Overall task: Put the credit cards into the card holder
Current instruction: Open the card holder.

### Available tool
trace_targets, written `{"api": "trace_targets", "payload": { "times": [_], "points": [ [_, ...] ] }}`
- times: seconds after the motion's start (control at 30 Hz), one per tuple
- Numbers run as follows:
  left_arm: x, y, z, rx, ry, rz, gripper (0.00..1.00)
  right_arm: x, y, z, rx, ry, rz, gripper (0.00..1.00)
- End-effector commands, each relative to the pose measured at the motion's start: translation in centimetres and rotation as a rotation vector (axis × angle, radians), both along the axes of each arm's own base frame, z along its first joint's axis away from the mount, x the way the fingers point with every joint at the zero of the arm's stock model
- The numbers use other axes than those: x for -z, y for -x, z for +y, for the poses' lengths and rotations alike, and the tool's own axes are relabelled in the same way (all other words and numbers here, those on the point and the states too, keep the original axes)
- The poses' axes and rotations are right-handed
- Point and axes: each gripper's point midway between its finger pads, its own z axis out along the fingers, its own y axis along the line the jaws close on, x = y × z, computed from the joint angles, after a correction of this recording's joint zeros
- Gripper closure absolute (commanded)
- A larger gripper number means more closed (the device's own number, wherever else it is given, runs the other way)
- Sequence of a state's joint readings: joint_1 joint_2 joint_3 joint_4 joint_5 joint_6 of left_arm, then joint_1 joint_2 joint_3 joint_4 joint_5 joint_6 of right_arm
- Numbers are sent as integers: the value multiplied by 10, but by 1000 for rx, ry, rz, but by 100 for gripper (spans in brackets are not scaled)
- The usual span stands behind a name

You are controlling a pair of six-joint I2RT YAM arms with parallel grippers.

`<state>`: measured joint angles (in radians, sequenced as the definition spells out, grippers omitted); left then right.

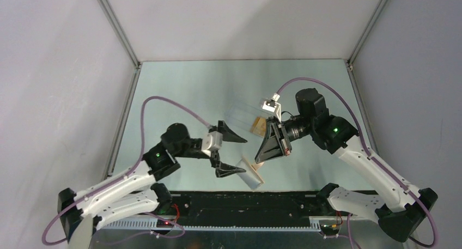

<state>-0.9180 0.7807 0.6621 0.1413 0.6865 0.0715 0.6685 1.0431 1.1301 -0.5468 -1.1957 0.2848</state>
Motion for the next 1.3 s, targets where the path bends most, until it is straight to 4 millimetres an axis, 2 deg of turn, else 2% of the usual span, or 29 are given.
{"api": "trace_targets", "payload": {
  "times": [0.0, 0.17, 0.23, 0.27, 0.3, 0.37, 0.47, 0.5, 0.6, 0.63, 0.7, 0.73, 0.77, 0.8, 0.83, 0.87, 0.93, 1.0, 1.07, 1.27],
  "points": [
    [-28, 13, -12, 137, 56, -80, 0, -26, 12, -2, -64, -74, -41, 100],
    [-24, 21, -23, 206, 38, -62, 3, -27, 8, -1, -48, -77, -47, 100],
    [-20, 26, -24, 233, 30, -46, 11, -28, 4, -1, -33, -77, -49, 100],
    [-19, 28, -24, 237, 29, -39, 20, -29, 3, -1, -24, -79, -52, 100],
    [-16, 30, -24, 242, 23, -31, 25, -29, -3, 0, 1, -78, -59, 100],
    [-11, 32, -23, 248, 15, -18, 44, -31, -8, 0, 28, -84, -73, 100],
    [-7, 33, -22, 242, 9, -3, 60, -34, -13, 2, 45, -92, -71, 100],
    [-6, 32, -23, 239, 5, 2, 69, -35, -15, 3, 49, -96, -73, 100],
    [-4, 26, -24, 197, 0, 19, 83, -33, -19, 5, 67, -85, -63, 100],
    [-4, 20, -26, 161, 1, 24, 94, -31, -21, 5, 76, -76, -57, 100],
    [-5, 13, -26, 112, 4, 48, 100, -26, -27, 6, 119, -51, -54, 87],
    [-7, 6, -25, 58, 11, 85, 100, -23, -34, 6, 161, -36, -64, 72],
    [-8, -3, -25, 2, 17, 104, 100, -19, -36, 2, 188, -14, -54, 64],
    [-13, -4, -22, -23, 32, 131, 100, -15, -46, 0, 245, 3, -80, 45],
    [-14, -11, -20, -74, 41, 148, 100, -13, -45, -6, 274, 22, -86, 37],
    [-19, -12, -16, -96, 61, 167, 100, -10, -55, -11, 336, 36, -123, 22],
    [-27, -18, -8, -164, 100, 202, 100, -12, -58, -21, 402, 30, -177, 5],
    [-36, -22, 0, -220, 144, 239, 100, -18, -54, -31, 431, -2, -223, 1],
    [-47, -21, 7, -239, 186, 269, 100, -15, -54, -33, 435, 1, -226, 1],
    [-73, -7, 13, -188, 242, 348, 100, -1, -50, -24, 367, 11, -195, 1]
  ]
}}
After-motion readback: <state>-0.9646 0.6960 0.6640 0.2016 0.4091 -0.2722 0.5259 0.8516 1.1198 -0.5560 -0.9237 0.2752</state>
